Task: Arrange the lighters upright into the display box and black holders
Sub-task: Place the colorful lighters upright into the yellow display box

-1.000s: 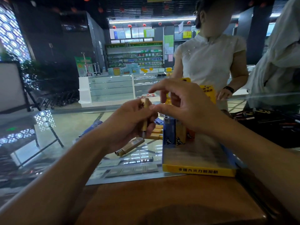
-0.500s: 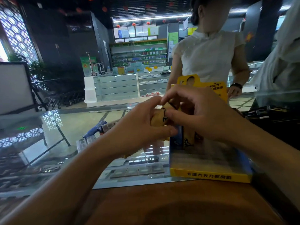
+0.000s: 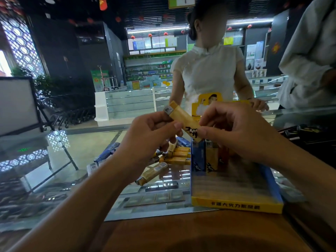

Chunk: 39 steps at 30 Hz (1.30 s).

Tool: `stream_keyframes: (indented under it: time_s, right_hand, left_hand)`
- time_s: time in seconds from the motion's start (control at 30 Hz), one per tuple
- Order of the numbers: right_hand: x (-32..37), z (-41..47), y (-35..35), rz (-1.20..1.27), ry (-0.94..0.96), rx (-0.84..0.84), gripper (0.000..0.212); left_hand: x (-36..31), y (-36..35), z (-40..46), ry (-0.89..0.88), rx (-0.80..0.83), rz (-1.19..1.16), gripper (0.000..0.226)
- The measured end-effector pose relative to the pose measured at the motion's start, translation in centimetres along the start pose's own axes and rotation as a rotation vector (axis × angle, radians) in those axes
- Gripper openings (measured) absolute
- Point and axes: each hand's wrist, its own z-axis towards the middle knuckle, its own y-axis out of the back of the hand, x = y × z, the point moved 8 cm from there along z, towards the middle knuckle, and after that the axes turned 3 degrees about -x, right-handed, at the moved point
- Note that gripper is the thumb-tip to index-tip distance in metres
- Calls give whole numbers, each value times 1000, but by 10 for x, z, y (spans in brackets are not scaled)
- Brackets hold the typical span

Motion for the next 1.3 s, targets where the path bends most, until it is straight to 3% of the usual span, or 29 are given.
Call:
stream_keyframes:
  time_s: [0.13, 0.33, 0.47, 0.6, 0.73, 0.9, 1.0, 1.3]
  right_hand:
    - [-3, -1, -4, 52, -19, 43, 28]
    - [3, -7, -13, -17, 21, 166, 62]
    - [7, -7, -7, -60, 57, 121, 49]
    - [3, -5, 11, -45, 35, -35, 38]
    - [-1, -10, 14, -98, 29, -56, 32]
    - [-1, -26, 13, -138, 55, -73, 36]
    - [1, -33, 8, -193, 97, -75, 34]
    - [-10, -32, -1, -498, 169, -17, 26]
  left_hand:
    - [2, -6, 0, 2, 48, 17, 7]
    - [-4, -16, -5, -109, 130, 167, 6]
    - [-4, -20, -5, -161, 138, 228, 6]
    - [9, -11, 1, -93, 80, 254, 3]
    - [24, -10, 1, 19, 120, 299, 19]
    - [39, -28, -10, 167, 310, 373, 56]
    - [44, -32, -13, 149, 362, 442, 70]
    - [50, -30, -11, 114, 385, 518, 75]
